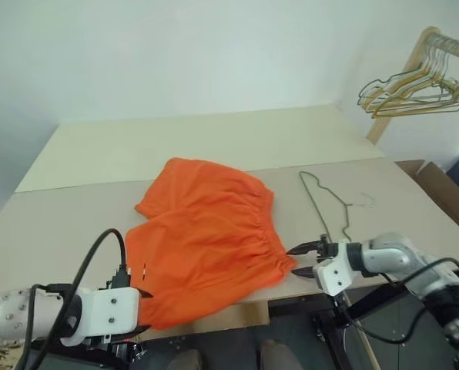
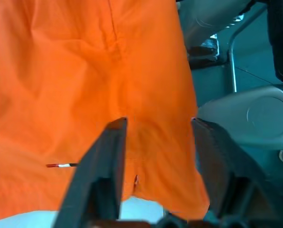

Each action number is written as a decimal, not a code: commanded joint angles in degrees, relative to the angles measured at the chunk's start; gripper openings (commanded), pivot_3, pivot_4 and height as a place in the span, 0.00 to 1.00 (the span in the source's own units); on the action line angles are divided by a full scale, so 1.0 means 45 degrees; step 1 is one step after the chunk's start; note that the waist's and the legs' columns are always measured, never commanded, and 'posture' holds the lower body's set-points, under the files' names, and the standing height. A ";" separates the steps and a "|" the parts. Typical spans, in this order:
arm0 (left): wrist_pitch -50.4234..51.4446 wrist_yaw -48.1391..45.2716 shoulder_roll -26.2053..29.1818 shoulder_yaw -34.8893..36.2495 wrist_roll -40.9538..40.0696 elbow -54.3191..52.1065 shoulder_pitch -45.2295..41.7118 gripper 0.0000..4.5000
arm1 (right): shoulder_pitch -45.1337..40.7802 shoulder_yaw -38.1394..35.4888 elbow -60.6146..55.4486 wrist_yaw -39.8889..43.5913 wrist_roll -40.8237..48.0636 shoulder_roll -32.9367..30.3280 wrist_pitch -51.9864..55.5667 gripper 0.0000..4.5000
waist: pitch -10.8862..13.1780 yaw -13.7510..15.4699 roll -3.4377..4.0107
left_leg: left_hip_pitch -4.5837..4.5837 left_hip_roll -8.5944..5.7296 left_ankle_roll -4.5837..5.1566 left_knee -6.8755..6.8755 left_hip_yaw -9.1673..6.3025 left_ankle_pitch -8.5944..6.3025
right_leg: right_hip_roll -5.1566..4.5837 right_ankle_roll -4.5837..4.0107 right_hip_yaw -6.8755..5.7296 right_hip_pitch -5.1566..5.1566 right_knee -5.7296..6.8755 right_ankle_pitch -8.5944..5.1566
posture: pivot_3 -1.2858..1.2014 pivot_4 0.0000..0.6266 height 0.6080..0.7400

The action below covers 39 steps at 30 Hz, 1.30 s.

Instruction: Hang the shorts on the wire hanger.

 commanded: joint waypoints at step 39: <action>0.3683 0.3126 -0.2110 -0.1716 -0.6955 0.3539 -0.9440 0.55 | -0.3981 -0.3171 0.0013 -0.5461 0.5410 0.2829 2.5670 0.21 | -0.0016 -0.1026 0.0003 | -0.0424 0.0074 -0.0038 0.0173 0.0041 -0.0032 | 0.0164 0.0017 0.0057 -0.0389 0.0020 0.0141 | 0.42 0.16 1.00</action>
